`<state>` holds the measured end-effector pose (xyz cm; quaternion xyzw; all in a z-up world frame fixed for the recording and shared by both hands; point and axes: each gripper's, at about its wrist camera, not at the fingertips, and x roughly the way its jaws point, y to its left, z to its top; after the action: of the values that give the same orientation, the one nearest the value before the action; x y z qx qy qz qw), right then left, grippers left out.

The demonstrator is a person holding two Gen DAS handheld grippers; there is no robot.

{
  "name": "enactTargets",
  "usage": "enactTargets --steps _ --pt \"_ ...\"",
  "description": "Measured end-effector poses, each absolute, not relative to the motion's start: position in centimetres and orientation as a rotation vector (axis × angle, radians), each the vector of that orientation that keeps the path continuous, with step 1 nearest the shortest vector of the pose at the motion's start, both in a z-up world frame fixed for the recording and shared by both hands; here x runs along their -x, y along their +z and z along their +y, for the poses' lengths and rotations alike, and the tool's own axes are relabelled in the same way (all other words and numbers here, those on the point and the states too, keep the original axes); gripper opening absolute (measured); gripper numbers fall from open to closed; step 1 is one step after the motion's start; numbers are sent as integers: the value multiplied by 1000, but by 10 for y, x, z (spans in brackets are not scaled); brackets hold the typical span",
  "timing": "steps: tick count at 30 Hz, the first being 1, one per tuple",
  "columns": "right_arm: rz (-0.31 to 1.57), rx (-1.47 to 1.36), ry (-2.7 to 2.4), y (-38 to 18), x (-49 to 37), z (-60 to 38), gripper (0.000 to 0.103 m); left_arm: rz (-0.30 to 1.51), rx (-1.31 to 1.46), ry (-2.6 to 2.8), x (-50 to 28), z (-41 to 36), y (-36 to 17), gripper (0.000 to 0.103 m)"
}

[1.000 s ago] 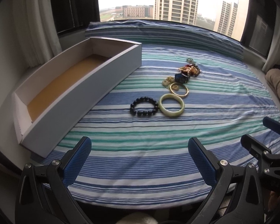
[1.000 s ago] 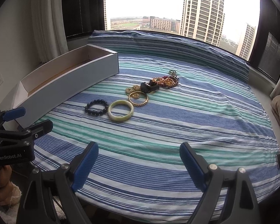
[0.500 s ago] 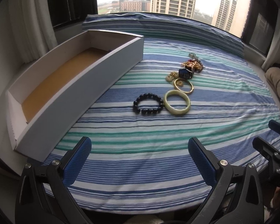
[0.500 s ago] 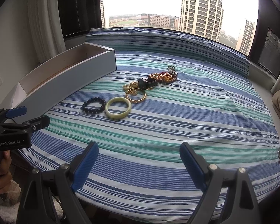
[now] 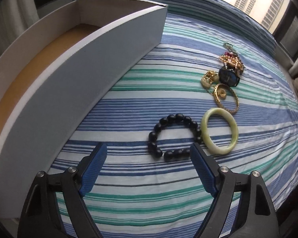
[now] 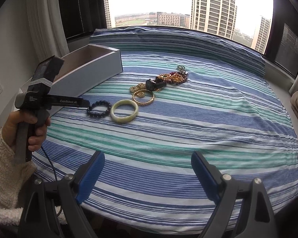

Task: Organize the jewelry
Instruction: 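Grasp the black bead bracelet with the left tool while the right tool grasps the jade bangle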

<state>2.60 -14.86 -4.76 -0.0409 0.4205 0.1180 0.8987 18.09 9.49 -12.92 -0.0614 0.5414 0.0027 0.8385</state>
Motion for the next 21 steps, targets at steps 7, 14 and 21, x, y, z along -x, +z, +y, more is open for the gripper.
enactTargets --steps 7,14,21 --pt "885 44 207 -50 -37 -165 91 1205 15 -7 -192 73 -157 69" --pt "894 35 267 -51 -93 -168 91 1199 57 -32 -190 77 -155 10" --pt "1156 -55 445 -120 -204 -124 40 1153 157 -26 -167 92 -137 10"
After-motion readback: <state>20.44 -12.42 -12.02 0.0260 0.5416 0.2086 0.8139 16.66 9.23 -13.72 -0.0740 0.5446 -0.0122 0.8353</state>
